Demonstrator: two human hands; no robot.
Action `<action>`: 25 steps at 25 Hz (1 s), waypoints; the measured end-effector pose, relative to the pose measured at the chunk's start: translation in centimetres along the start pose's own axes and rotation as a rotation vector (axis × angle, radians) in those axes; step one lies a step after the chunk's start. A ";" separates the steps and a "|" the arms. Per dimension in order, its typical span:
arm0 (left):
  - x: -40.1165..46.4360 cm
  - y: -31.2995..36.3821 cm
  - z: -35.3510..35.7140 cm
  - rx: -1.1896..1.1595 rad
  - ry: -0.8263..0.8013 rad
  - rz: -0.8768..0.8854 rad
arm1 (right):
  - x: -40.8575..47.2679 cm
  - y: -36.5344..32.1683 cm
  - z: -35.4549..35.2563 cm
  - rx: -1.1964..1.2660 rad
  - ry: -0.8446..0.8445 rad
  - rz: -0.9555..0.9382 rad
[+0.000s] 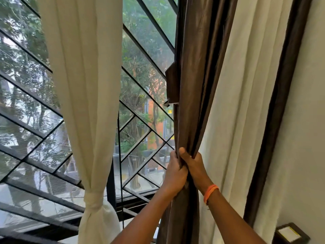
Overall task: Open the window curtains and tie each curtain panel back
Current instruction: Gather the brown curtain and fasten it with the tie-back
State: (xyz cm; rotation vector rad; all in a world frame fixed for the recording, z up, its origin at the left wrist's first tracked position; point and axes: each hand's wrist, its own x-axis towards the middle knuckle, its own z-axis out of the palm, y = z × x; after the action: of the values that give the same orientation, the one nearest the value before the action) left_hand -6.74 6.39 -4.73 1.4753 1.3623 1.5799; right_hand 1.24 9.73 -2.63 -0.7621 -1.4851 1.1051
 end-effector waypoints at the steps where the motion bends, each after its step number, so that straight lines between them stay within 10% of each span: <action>1: 0.0 0.0 -0.3 0.001 -0.048 0.010 | 0.0 -0.2 0.2 -0.002 0.029 0.009; 11: 0.6 -0.7 -3.1 0.129 -0.103 -0.033 | -0.4 -0.8 -1.2 0.057 0.185 -0.033; 16: 2.7 4.9 -2.7 -0.166 -0.172 -0.076 | 0.6 -2.7 -0.3 -0.097 0.108 -0.071; 17: 3.3 6.0 -1.7 -0.081 -0.136 -0.052 | 0.8 -2.6 0.1 -0.036 0.180 -0.090; 18: 3.9 7.0 -0.7 0.024 -0.069 -0.058 | 0.2 -3.4 -0.2 0.519 0.185 -0.005; 19: 4.6 7.4 0.2 0.116 0.018 -0.047 | 1.2 -2.6 -0.7 0.133 0.255 0.009; 21: 5.3 7.4 1.2 0.265 0.171 0.010 | 1.8 0.0 -2.1 -0.651 -0.184 -0.313; 25: 5.9 6.5 0.9 0.198 0.219 0.029 | 3.8 -3.5 -6.4 -0.434 -0.456 0.000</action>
State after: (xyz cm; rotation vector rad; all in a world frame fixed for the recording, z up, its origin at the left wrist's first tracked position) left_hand -5.76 9.95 3.27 1.4740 1.6692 1.7068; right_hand 7.03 13.42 1.91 -0.8359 -2.1564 1.0084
